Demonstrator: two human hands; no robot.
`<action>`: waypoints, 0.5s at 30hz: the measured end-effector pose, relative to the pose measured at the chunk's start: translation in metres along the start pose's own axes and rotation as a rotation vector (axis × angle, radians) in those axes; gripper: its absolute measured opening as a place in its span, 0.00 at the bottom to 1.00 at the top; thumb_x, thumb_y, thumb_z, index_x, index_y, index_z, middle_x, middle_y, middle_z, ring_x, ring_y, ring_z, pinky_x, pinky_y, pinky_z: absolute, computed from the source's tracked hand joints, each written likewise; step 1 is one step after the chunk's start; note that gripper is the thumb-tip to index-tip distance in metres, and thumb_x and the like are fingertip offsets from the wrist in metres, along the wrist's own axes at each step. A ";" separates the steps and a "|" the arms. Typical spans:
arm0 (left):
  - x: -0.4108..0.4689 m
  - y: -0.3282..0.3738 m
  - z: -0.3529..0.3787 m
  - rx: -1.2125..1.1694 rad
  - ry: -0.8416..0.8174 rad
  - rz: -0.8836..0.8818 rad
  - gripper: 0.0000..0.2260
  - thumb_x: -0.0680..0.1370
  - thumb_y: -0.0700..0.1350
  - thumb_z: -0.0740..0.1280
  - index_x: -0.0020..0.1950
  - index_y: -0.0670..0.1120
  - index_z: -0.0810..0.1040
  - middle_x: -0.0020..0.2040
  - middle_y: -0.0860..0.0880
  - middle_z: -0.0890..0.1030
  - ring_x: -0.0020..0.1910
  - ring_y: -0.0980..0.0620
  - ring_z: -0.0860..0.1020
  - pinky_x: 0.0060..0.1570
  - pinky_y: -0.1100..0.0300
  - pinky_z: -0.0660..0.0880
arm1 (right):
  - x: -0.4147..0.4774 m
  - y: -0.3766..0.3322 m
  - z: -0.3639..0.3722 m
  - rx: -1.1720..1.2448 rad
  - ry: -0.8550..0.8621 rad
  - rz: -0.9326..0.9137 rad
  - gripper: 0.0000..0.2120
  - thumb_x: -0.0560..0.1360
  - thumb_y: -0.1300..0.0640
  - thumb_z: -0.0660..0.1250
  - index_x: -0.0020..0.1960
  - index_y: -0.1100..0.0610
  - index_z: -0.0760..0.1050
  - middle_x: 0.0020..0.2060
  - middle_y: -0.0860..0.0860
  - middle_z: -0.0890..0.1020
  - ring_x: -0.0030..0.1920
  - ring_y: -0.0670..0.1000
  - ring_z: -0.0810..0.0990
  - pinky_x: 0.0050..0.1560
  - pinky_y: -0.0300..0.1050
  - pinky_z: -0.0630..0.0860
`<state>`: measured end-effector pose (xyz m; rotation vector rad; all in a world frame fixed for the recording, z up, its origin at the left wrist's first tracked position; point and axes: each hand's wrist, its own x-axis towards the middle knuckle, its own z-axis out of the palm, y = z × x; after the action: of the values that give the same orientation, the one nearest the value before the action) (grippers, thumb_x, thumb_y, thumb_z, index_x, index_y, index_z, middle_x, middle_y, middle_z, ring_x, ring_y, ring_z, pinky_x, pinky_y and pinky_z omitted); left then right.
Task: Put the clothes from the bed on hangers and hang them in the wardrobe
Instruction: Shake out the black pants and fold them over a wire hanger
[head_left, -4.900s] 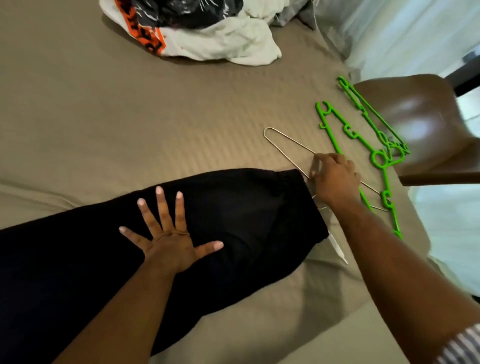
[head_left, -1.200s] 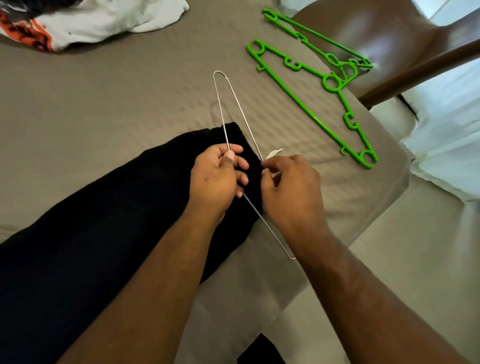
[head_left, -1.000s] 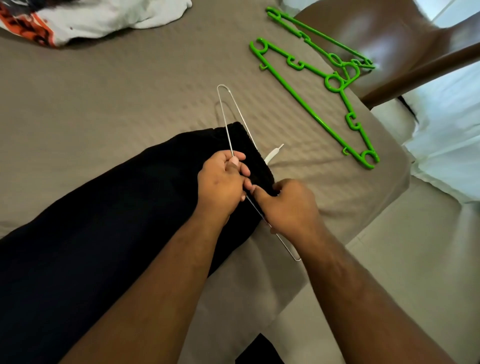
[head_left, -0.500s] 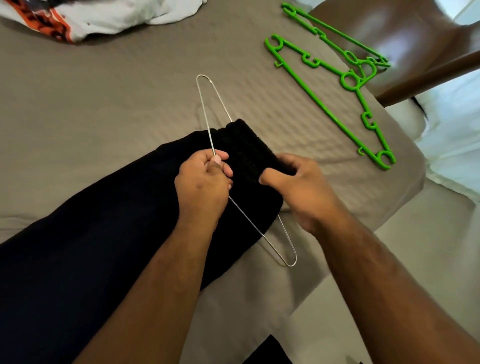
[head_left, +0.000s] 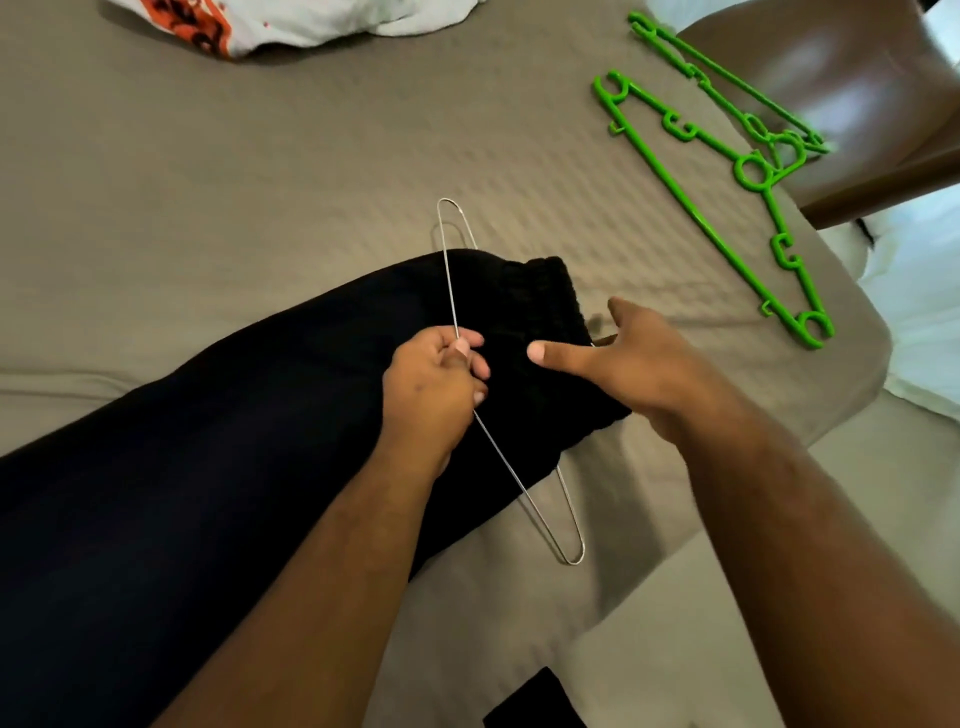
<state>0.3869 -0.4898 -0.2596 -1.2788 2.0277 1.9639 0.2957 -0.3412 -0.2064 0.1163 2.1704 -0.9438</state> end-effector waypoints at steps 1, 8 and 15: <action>-0.003 -0.002 -0.001 0.003 0.009 -0.006 0.11 0.84 0.42 0.58 0.50 0.49 0.80 0.36 0.51 0.81 0.28 0.57 0.74 0.31 0.63 0.69 | 0.002 -0.005 0.003 0.021 -0.020 0.007 0.27 0.66 0.48 0.82 0.55 0.61 0.75 0.43 0.52 0.83 0.42 0.53 0.85 0.43 0.52 0.84; -0.010 -0.007 -0.057 0.058 0.229 -0.051 0.12 0.82 0.41 0.59 0.48 0.49 0.82 0.35 0.51 0.80 0.28 0.55 0.74 0.31 0.63 0.69 | 0.015 -0.003 -0.045 0.284 0.047 -0.146 0.15 0.72 0.67 0.74 0.54 0.52 0.82 0.49 0.54 0.87 0.44 0.55 0.85 0.43 0.48 0.80; -0.031 -0.016 -0.174 0.079 0.355 -0.258 0.10 0.82 0.39 0.61 0.51 0.47 0.81 0.42 0.46 0.79 0.31 0.55 0.73 0.26 0.64 0.66 | 0.012 0.026 -0.027 0.109 0.226 -0.081 0.22 0.75 0.61 0.73 0.67 0.53 0.76 0.52 0.54 0.84 0.48 0.54 0.83 0.51 0.50 0.81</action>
<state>0.5029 -0.6188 -0.2216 -1.8708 1.9253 1.6213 0.2801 -0.3070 -0.2178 0.1979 2.3438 -1.1429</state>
